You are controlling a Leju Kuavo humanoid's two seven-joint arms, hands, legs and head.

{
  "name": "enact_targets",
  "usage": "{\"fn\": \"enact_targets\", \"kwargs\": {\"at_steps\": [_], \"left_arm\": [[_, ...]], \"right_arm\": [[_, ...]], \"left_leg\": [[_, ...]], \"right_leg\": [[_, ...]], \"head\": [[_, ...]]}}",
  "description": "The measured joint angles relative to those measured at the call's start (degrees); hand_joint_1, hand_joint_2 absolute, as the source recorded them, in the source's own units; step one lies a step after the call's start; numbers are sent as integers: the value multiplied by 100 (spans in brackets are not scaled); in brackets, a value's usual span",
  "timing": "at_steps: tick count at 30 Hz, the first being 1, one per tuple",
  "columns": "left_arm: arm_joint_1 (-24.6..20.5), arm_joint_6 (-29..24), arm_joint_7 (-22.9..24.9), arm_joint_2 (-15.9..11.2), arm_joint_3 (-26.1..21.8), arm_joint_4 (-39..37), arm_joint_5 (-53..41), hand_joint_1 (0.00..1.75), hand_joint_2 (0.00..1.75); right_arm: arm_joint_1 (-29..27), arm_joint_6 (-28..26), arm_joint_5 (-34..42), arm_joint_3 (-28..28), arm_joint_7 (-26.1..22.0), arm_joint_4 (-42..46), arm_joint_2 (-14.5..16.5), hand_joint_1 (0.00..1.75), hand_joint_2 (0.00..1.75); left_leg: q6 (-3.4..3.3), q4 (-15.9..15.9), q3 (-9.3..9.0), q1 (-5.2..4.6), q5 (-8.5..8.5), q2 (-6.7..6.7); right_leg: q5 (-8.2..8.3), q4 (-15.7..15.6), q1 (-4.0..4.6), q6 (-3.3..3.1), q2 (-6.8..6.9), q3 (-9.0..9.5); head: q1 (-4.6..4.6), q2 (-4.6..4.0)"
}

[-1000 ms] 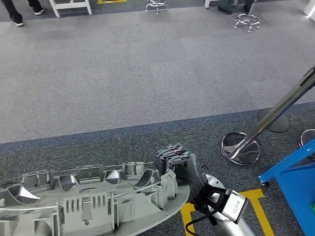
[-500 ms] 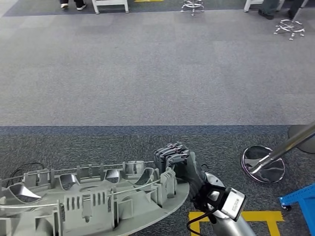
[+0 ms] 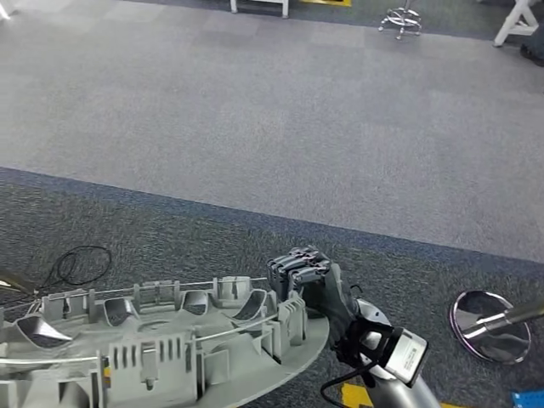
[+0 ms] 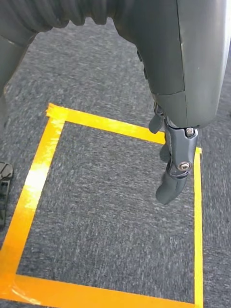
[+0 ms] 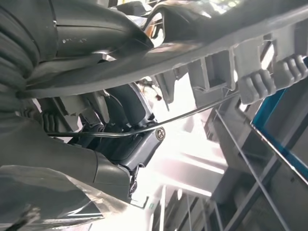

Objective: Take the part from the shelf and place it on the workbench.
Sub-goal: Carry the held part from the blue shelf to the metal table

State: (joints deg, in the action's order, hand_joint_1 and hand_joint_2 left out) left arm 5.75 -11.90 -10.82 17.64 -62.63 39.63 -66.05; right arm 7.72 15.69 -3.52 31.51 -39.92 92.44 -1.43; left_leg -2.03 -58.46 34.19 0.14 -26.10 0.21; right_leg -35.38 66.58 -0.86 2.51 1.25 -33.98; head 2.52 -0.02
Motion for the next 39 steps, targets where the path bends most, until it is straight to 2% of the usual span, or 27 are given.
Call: {"fn": "enact_targets", "kwargs": {"at_steps": [2,3,4,5,7,9,11,12,14,15,16,17,18,19,20,22,24,26,27,29,31,32,33,34,36,37,39], "left_arm": [[-11,7,0,0,-12,0,-13,0,175],[-12,6,-1,0,-22,0,-20,0,175],[-12,6,-1,0,-33,0,-26,0,175],[-12,9,-3,0,-43,0,-33,0,175],[-16,44,-11,1,-56,0,-47,0,175],[-19,101,-22,1,-70,0,-72,0,175],[-12,159,-26,-5,-89,1,-97,0,175],[-10,189,-26,-6,-99,1,-107,0,175],[-19,263,-26,-11,-114,1,-125,0,175],[-27,318,-25,-10,-120,0,-141,0,175],[-34,380,-25,-12,-126,0,-157,0,175],[-38,443,-24,-14,-135,0,-176,0,175],[-38,505,-26,-14,-151,0,-199,0,175],[-38,552,-29,-15,-175,0,-221,0,175],[-37,592,-36,-15,-202,1,-247,0,175],[-44,653,-53,-15,-249,2,-303,0,175],[-61,689,-65,-13,-288,4,-344,0,175],[-69,702,-69,-10,-345,5,-365,0,175],[-66,705,-70,-5,-373,6,-371,0,175],[-77,708,-70,2,-402,10,-377,0,175],[-97,710,-74,4,-409,14,-385,0,175],[-104,711,-77,4,-413,15,-388,0,175],[-105,712,-78,4,-418,15,-391,0,175],[-105,714,-79,4,-424,15,-391,0,175],[-106,722,-79,5,-439,15,-390,0,175],[-108,725,-79,6,-448,15,-390,0,175],[-112,729,-83,6,-467,15,-390,0,175]], "right_arm": [[-28,1,-12,-11,2,-2,-3,175,175],[-43,0,-20,-14,4,-3,-4,175,175],[-53,-1,-27,-15,6,-3,-5,175,175],[-58,-3,-33,-16,7,-3,-5,175,175],[-58,-7,-47,-18,6,-3,-5,175,175],[-62,-12,-60,-20,5,2,-5,175,175],[-64,-21,-74,-20,6,13,-3,175,175],[-63,-26,-82,-20,6,21,0,175,175],[-65,-42,-93,-20,4,36,6,175,175],[-68,-51,-96,-21,2,41,7,175,175],[-73,-58,-98,-22,0,43,8,175,175],[-77,-61,-101,-22,0,43,8,175,175],[-80,-63,-104,-21,3,43,8,175,175],[-80,-63,-108,-20,5,43,9,175,175],[-80,-63,-111,-18,6,43,11,175,175],[-78,-67,-115,-16,5,43,14,175,175],[-76,-74,-120,-14,5,43,15,175,175],[-72,-80,-126,-6,6,44,18,175,175],[-69,-83,-130,-3,7,48,21,175,175],[-65,-89,-134,2,5,59,25,175,175],[-87,-97,-138,8,2,65,25,175,175],[-106,-100,-143,10,3,65,24,175,175],[-122,-102,-149,12,5,63,24,175,175],[-132,-102,-155,13,7,63,23,175,175],[-137,-102,-157,15,8,65,23,175,175],[-135,-102,-157,16,7,66,23,175,175],[-142,-104,-158,18,6,72,23,175,175]], "left_leg": [[-24,-1,-3,-17,-7,-150],[-28,-2,-10,-26,-10,-230],[-30,-3,-22,-34,-14,-312],[-27,-3,-39,-39,-18,-397],[-7,-14,-54,-44,-34,-552],[49,-20,-24,-27,-33,-679],[120,-9,6,-5,-18,-800],[152,-33,16,-12,-38,-766],[218,-343,151,-32,-234,-494],[253,-667,305,-29,-405,-303],[287,-1046,494,-10,-577,-186],[316,-1372,660,12,-691,-127],[340,-1538,750,33,-705,-100],[359,-1489,732,51,-610,-77],[369,-1221,599,64,-424,-37],[347,-437,199,52,-68,183],[271,-20,-3,11,31,335],[190,4,2,-13,5,255],[156,21,-7,-7,9,197],[82,54,-34,17,20,80],[31,59,-44,26,15,-41],[18,58,-45,23,10,-111],[13,56,-50,19,6,-185],[11,53,-59,18,1,-265],[27,43,-86,21,-16,-429],[46,31,-90,23,-30,-502],[113,-4,-50,37,-42,-630]], "right_leg": [[-212,730,15,-17,-108,-441],[-165,850,23,-32,-118,-559],[-10,748,29,-53,-129,-569],[235,430,32,-82,-174,-468],[641,-374,20,-139,-448,-150],[747,-773,17,-158,-643,45],[741,-823,17,-171,-550,100],[748,-852,6,-192,-479,125],[753,-915,-22,-249,-307,188],[743,-924,-17,-270,-220,212],[728,-927,-14,-286,-130,225],[712,-925,-11,-288,-39,235],[694,-924,-10,-286,46,246],[676,-923,-11,-278,124,263],[656,-923,-12,-264,197,289],[600,-918,3,-213,327,355],[551,-914,34,-150,437,400],[520,-928,40,-87,540,438],[487,-915,28,-50,511,445],[297,-624,-2,2,244,316],[-38,126,-18,18,-51,-82],[-162,514,-17,23,-96,-309],[-187,752,-16,24,-112,-473],[-95,778,-16,20,-119,-538],[372,166,-24,-5,-203,-330],[562,-227,-36,-24,-352,-164],[717,-746,-54,-53,-614,75]], "head": [[-20,0],[-20,0],[-20,0],[-19,0],[-15,0],[-13,0],[-11,0],[0,0],[51,0],[79,0],[100,0],[101,0],[108,0],[109,0],[110,0],[112,0],[107,0],[101,0],[96,0],[65,0],[29,0],[20,0],[20,0],[20,0],[18,0],[18,0],[16,0]]}}
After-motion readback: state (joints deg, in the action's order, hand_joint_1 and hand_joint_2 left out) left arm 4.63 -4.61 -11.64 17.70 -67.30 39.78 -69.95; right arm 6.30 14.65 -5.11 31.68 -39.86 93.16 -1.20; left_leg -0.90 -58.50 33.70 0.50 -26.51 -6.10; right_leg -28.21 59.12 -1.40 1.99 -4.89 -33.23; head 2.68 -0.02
